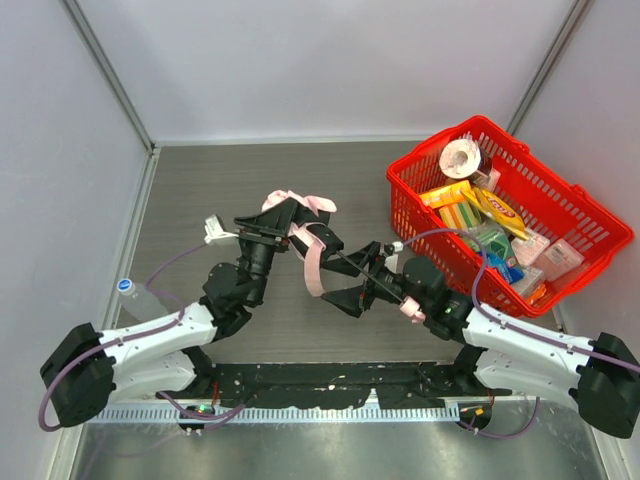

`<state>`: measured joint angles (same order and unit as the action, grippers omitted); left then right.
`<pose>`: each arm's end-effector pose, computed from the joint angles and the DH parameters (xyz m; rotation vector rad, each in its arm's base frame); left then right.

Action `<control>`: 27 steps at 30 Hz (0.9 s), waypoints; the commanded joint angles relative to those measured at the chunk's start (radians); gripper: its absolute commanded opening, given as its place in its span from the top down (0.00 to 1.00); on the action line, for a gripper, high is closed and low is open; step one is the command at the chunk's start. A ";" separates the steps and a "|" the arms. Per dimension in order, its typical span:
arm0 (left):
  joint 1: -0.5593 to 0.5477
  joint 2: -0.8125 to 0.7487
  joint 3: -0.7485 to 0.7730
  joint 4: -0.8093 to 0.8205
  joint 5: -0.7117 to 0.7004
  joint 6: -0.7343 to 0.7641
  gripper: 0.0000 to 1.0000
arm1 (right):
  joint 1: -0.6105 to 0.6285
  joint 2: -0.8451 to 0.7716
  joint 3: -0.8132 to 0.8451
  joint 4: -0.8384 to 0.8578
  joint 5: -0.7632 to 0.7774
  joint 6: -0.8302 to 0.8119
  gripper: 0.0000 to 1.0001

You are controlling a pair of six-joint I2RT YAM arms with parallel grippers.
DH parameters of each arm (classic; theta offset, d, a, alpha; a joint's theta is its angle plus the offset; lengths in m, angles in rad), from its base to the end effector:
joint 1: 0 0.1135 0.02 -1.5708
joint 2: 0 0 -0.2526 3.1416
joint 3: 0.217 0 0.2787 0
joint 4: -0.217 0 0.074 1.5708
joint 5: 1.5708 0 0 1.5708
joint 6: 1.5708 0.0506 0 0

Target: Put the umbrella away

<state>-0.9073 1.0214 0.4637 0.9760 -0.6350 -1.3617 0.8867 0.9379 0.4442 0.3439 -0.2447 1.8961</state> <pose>0.1811 -0.1829 0.2824 -0.9024 1.0814 -1.5785 0.1551 0.2096 0.2227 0.9099 2.1564 2.0215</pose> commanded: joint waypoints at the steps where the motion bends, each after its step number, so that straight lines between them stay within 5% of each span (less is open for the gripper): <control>1: 0.007 0.058 0.084 0.243 0.032 -0.028 1.00 | 0.008 -0.008 0.025 0.009 -0.016 0.169 0.19; 12: 0.007 0.164 0.159 0.317 0.072 -0.053 1.00 | 0.055 -0.016 -0.018 0.076 0.051 0.210 0.35; 17: -0.002 0.193 0.171 0.319 0.104 -0.132 1.00 | 0.055 -0.005 -0.073 0.184 0.133 0.229 0.70; 19: -0.005 0.198 0.174 0.305 0.119 -0.175 1.00 | 0.049 0.047 -0.072 0.286 0.154 0.160 0.96; 27: -0.042 0.151 0.156 0.142 0.175 -0.388 1.00 | -0.031 0.374 0.093 0.670 0.094 -0.202 0.99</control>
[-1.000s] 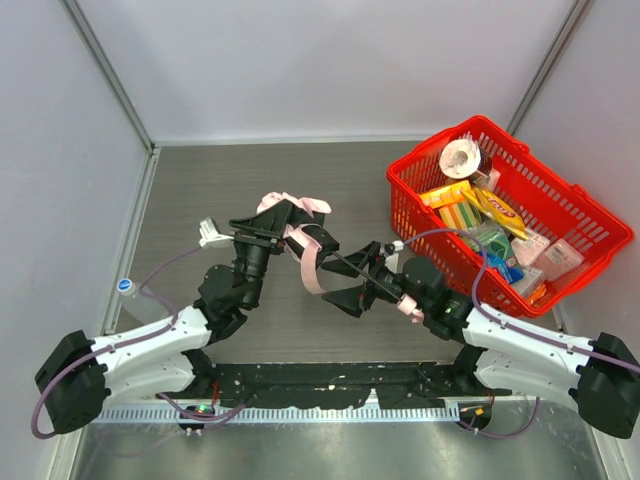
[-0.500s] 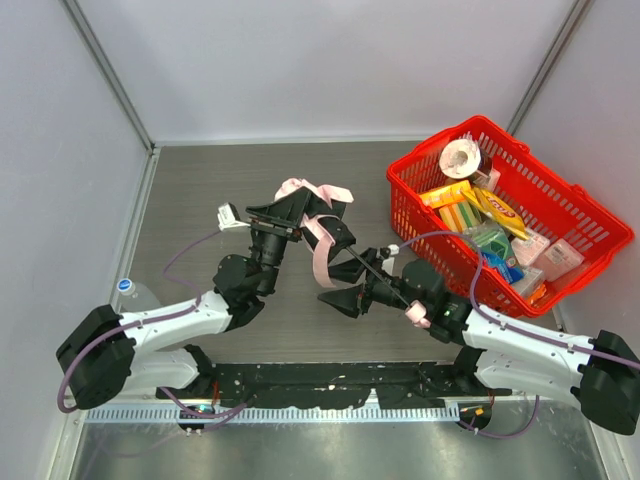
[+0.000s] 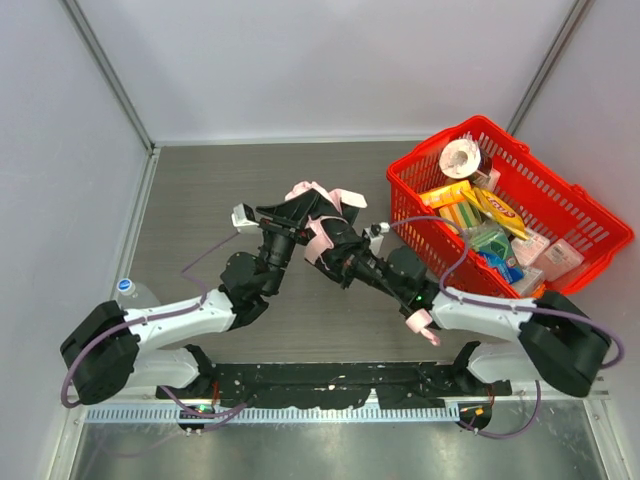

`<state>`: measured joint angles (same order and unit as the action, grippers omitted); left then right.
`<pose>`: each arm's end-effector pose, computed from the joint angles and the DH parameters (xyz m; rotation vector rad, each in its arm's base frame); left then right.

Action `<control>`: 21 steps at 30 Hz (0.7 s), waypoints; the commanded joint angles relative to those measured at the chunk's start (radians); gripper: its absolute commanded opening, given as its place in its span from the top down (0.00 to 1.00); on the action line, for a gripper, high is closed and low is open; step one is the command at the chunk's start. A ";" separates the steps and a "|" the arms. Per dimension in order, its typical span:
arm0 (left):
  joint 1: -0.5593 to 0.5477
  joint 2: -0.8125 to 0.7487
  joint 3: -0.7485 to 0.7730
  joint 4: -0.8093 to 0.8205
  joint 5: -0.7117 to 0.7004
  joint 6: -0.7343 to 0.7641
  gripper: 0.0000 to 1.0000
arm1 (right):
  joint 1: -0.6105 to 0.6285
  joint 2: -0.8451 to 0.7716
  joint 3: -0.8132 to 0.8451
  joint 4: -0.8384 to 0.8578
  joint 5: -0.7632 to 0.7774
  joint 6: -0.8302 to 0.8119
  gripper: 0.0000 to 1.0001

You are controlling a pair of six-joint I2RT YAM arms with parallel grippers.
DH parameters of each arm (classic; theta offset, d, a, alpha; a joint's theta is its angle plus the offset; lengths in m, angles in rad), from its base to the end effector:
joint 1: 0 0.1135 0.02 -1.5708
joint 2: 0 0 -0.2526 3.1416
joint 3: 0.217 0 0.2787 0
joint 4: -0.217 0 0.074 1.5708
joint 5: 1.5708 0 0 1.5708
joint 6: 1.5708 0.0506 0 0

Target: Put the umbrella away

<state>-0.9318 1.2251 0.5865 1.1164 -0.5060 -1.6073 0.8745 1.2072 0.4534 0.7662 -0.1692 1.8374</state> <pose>0.1949 -0.2211 0.2915 -0.9456 1.0364 -1.9279 0.1817 0.2307 0.2086 0.8042 1.9245 2.0933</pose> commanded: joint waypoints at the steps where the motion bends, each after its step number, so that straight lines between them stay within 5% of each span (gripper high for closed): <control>1: -0.022 -0.067 0.032 -0.032 0.058 -0.172 1.00 | -0.022 0.132 0.108 0.249 0.025 -0.158 0.99; 4: -0.025 -0.142 0.032 -0.199 0.104 -0.220 1.00 | -0.055 0.144 0.137 0.286 0.048 -0.272 0.99; 13: -0.025 -0.366 0.143 -1.086 0.250 -0.192 1.00 | -0.155 0.025 0.131 0.185 0.119 -0.562 0.99; 21: -0.025 -0.394 0.228 -1.497 0.192 0.000 1.00 | -0.160 -0.072 0.108 0.154 0.211 -0.753 0.99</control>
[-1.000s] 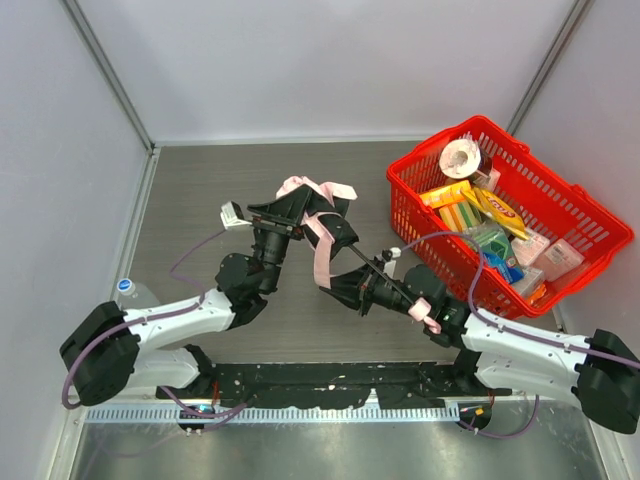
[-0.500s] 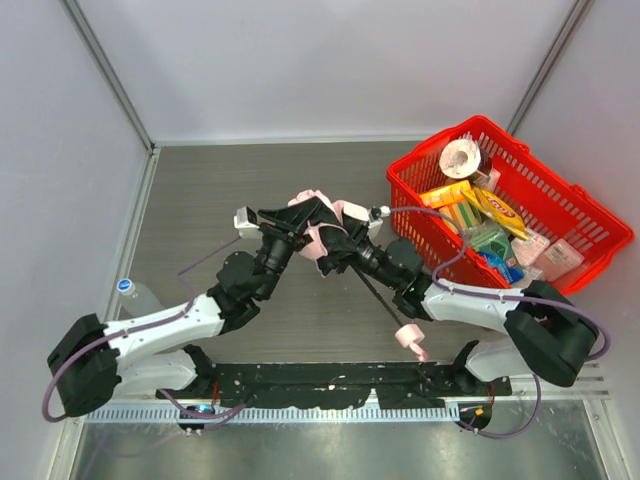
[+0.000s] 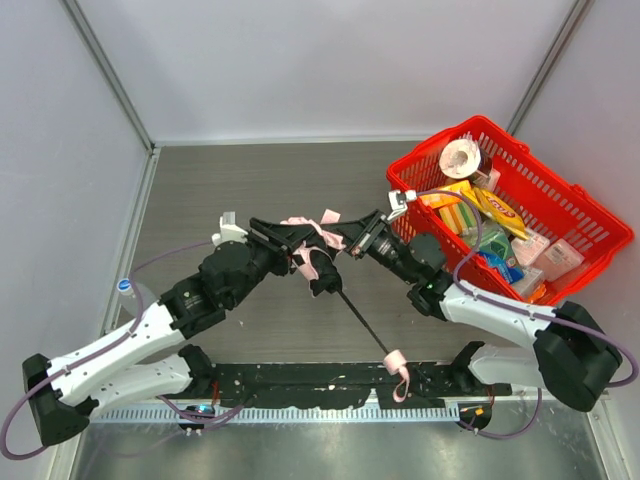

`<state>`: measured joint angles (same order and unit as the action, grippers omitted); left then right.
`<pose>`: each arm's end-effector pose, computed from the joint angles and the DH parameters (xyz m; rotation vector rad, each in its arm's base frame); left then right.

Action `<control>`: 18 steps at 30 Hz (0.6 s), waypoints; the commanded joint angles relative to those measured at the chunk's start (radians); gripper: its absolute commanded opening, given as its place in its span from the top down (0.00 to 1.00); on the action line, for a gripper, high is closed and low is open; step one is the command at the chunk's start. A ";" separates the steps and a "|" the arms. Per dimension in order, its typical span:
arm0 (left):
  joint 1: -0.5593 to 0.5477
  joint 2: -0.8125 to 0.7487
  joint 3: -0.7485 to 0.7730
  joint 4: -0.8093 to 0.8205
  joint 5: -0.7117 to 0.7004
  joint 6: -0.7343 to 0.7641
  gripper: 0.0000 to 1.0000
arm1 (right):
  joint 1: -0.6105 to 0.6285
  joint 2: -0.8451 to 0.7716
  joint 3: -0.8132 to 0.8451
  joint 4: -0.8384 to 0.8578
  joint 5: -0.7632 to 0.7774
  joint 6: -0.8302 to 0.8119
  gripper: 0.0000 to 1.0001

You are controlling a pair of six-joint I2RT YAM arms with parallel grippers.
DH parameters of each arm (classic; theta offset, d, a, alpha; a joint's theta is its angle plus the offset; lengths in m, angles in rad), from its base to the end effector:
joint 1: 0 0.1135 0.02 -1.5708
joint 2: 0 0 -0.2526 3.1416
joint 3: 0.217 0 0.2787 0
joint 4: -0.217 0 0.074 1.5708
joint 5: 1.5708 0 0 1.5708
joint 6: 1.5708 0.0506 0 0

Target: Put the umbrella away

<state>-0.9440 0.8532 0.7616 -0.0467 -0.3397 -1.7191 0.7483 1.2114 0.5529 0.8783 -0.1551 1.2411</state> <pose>0.1609 -0.1934 0.3219 -1.0302 1.7355 -1.6069 0.2176 0.2127 0.2579 0.2382 1.5791 1.7309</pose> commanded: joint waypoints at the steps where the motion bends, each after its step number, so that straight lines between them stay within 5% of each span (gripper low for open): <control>1: -0.013 -0.023 0.054 -0.360 0.018 0.115 1.00 | -0.032 -0.084 -0.008 0.039 0.218 -0.166 0.99; 5: -0.015 -0.063 -0.048 -0.228 0.037 0.148 1.00 | -0.033 -0.110 -0.067 0.090 0.285 -0.155 0.99; 11: -0.012 -0.069 -0.016 -0.436 -0.031 0.181 1.00 | -0.032 -0.153 -0.076 0.077 0.316 -0.245 0.99; 18: -0.010 0.000 -0.058 -0.462 -0.090 0.118 1.00 | 0.043 -0.104 -0.074 0.137 0.290 -0.360 0.99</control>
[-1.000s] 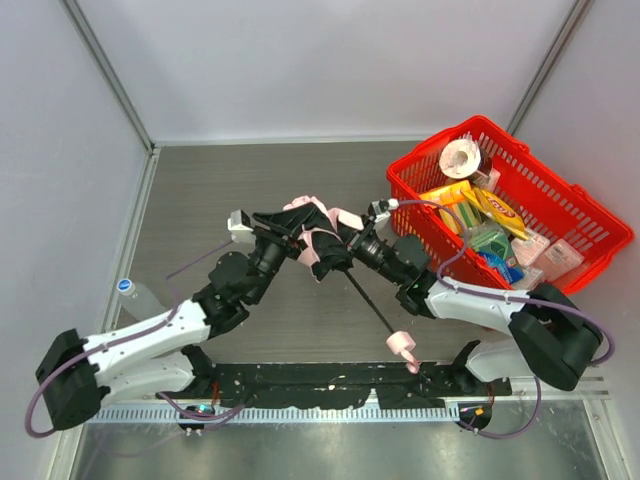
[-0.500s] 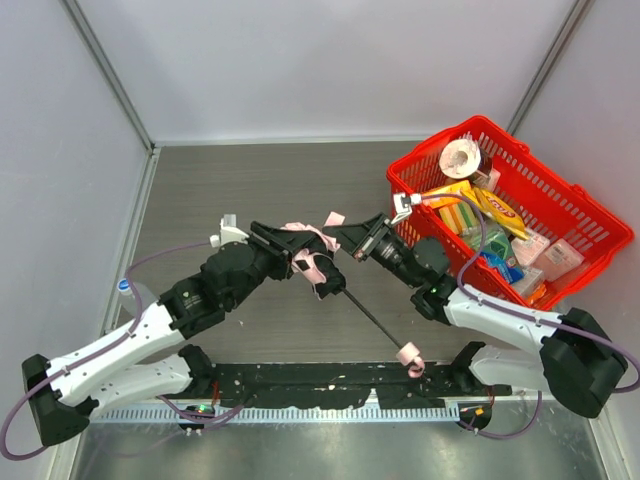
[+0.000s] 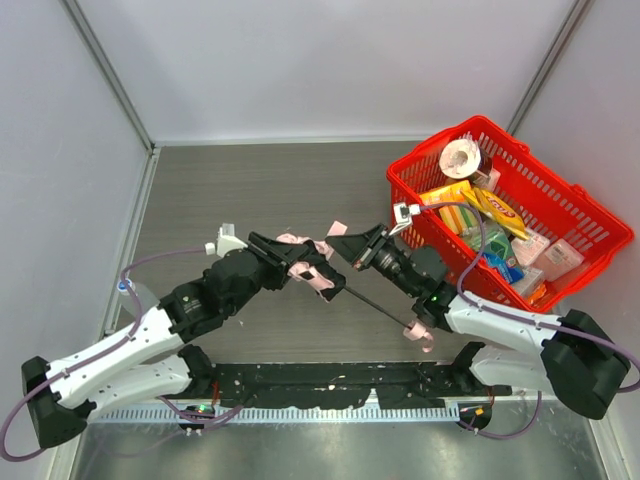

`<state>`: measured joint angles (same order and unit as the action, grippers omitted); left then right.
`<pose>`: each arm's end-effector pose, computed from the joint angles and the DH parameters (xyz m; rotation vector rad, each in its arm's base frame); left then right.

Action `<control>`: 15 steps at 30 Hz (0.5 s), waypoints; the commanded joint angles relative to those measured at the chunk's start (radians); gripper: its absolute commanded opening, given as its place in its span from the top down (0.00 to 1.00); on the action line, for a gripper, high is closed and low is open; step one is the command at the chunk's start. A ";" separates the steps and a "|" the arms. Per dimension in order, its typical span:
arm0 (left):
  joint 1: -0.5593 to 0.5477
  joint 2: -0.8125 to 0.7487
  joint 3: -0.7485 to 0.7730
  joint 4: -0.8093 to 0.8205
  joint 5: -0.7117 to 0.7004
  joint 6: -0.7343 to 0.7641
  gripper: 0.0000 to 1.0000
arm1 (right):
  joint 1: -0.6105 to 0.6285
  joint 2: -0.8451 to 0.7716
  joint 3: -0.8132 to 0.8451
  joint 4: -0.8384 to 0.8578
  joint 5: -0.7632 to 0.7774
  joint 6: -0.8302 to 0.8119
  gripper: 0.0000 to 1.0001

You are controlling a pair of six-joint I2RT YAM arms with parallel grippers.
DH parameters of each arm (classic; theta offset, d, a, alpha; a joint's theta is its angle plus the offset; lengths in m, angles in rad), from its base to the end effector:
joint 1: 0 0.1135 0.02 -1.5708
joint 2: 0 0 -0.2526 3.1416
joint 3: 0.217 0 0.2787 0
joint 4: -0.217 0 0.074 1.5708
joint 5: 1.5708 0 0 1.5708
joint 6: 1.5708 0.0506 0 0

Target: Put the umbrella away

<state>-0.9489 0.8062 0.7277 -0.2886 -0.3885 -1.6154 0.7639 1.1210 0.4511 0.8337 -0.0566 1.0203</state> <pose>0.1519 -0.1790 0.2909 -0.9713 1.9237 -1.2866 0.2028 0.1983 0.2393 0.1505 1.5824 1.4860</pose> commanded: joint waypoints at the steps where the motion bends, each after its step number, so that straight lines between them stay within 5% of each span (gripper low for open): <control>1: 0.002 0.057 -0.034 -0.219 -0.042 0.011 1.00 | 0.058 -0.015 0.026 0.180 0.196 -0.167 0.99; 5: 0.093 0.083 -0.106 -0.219 0.028 0.009 1.00 | 0.149 -0.064 0.008 0.139 0.259 -0.382 0.99; 15: 0.263 0.292 -0.139 -0.164 0.165 0.167 1.00 | 0.215 0.048 -0.037 0.344 0.109 -0.649 0.99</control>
<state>-0.7216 0.9886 0.5976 -0.2745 -0.1749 -1.6073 0.9684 1.1675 0.3611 0.8387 0.0570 0.5220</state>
